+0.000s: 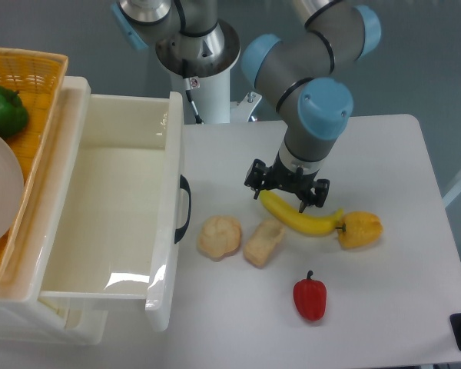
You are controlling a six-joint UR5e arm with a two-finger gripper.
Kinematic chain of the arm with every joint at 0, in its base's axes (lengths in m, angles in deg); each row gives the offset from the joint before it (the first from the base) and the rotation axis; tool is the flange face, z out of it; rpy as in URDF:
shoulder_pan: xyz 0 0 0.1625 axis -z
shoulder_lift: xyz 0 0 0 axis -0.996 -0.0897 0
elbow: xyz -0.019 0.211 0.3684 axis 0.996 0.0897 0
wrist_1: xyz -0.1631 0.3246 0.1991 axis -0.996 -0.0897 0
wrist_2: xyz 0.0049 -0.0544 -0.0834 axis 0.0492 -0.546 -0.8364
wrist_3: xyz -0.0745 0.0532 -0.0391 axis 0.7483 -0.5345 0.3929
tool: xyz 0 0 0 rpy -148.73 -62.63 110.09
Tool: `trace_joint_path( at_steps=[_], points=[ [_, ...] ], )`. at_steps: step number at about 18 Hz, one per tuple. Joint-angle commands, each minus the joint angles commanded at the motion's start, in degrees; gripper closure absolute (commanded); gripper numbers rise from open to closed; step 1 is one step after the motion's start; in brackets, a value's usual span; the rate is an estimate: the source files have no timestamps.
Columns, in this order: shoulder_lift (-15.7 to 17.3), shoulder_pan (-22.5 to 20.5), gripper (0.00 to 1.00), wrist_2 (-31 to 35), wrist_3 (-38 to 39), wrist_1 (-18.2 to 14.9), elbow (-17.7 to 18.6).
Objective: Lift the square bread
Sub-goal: 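Lower the gripper onto the square bread piece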
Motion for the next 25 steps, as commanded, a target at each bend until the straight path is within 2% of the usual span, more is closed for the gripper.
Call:
trace_joint_path(
  at_steps=[4,7,11,19,23,25],
  points=[
    [-2.9,0.26,0.0,-0.09,-2.37,3.68,0.0],
    [-5.1,1.32,0.0,0.0,-2.29,5.09,-0.09],
    [-6.42,1.41,0.0,0.0,-2.2,5.63,0.0],
    [-7.39,1.49,0.0,-0.18,-2.03,5.8,0.7],
    [-7.74,1.76,0.0,-0.09,-1.76,8.87,2.37],
    [-7.83,1.93,0.0,-0.17,-1.76,9.23,2.55]
  ],
)
